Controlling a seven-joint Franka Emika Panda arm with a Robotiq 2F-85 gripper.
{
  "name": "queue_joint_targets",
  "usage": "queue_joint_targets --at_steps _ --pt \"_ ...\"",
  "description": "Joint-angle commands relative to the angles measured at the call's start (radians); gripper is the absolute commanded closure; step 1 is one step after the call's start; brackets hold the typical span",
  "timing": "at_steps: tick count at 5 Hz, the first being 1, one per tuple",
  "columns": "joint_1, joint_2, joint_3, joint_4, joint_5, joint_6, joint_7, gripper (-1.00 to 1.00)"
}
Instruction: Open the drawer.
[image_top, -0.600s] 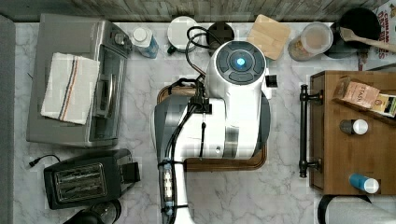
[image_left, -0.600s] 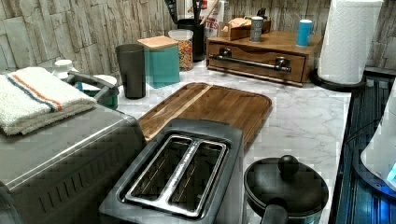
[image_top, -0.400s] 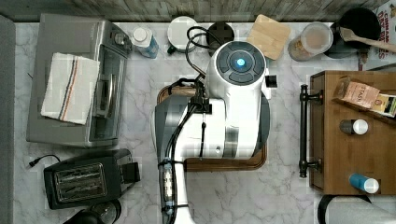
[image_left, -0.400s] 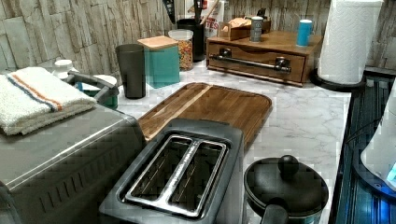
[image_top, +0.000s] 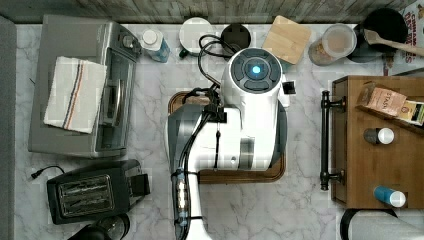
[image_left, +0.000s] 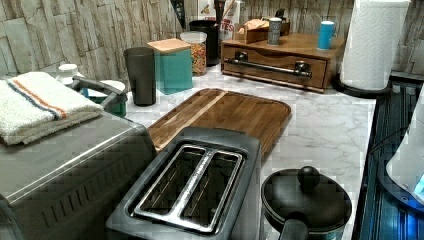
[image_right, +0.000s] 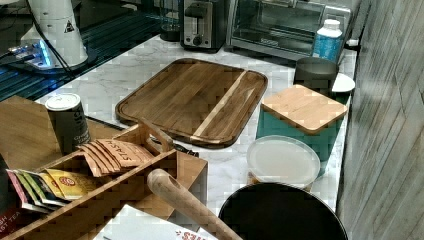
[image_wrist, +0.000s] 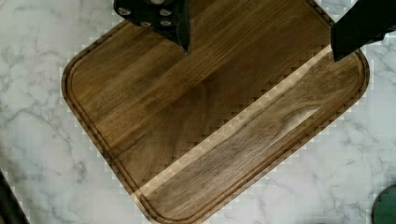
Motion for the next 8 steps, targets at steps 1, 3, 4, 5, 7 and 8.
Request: queue_joint_targets --at_steps 1,3,4,5,7,8 --pt "-0.127 -0.134 -0.039 -0.237 -0.131 0.236 -0.491 -1.0" --pt "-0.181 -0.024 -0.131 -0.136 -0.126 0.235 -0.73 -1.0" --pt "-0.192 0.001 -0.159 -0.147 -0.116 0.317 -0.808 -1.0" --pt "-0.193 0.026 -0.165 -0.179 -0.073 0.43 -0.851 -1.0" --pt "-0.25 0.088 -0.118 -0.182 -0.095 0.524 -0.939 -1.0" --pt "-0.242 0.107 -0.154 -0.19 -0.116 0.548 -0.98 -1.0"
